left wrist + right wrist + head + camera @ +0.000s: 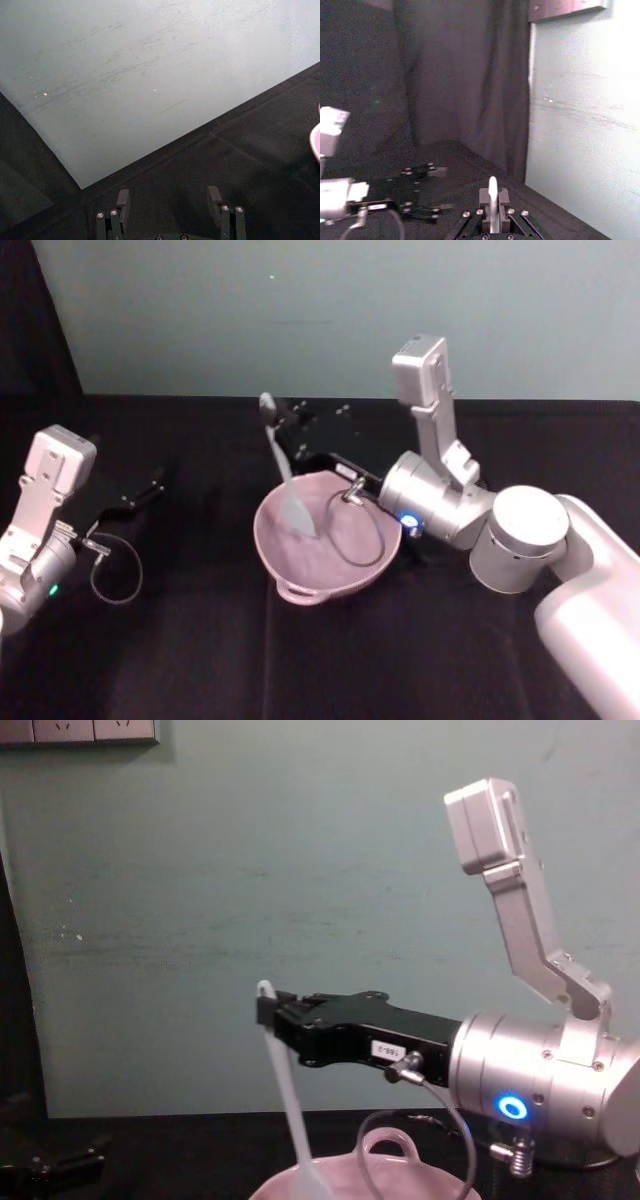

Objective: Use the one hand to pick up the spoon and stir the clear water in the bowl.

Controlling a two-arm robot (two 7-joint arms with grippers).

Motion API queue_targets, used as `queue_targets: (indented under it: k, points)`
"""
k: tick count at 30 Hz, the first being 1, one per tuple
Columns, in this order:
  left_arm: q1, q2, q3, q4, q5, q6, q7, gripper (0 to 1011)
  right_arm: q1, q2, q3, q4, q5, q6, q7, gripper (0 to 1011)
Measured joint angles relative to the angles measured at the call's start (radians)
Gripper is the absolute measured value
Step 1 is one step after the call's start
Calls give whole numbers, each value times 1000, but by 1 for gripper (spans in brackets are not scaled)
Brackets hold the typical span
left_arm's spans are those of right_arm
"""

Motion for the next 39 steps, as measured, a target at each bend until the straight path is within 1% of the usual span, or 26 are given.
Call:
queue_targets:
  k: [3,5,8,12,16,17,22,30,35,39]
  points:
    - [0,0,0,0,0,0,0,1011,14,-2,16,36,10,-14,2,108]
    - [0,0,0,0,0,0,0,1011,17,0,25,45,14,-19,0,108]
    - [0,0,0,0,0,0,0,1011,11,13,47,46,21,-25,-10,108]
    - [0,0,0,0,0,0,0,1012,-12,42,74,11,26,-25,-26,108]
    - [0,0,0,0,0,0,0,1011,-33,62,84,-21,25,-19,-33,108]
    - [0,0,0,0,0,0,0,1011,-43,73,86,-39,22,-14,-35,108]
    - [0,0,0,0,0,0,0,1011,-80,104,86,-107,4,3,-43,108]
    - [0,0,0,0,0,0,0,1011,-115,125,72,-173,-9,23,-40,108]
    - [0,0,0,0,0,0,0,1011,-125,121,54,-192,-11,26,-29,108]
    - [0,0,0,0,0,0,0,1011,-127,104,33,-194,-9,23,-18,108]
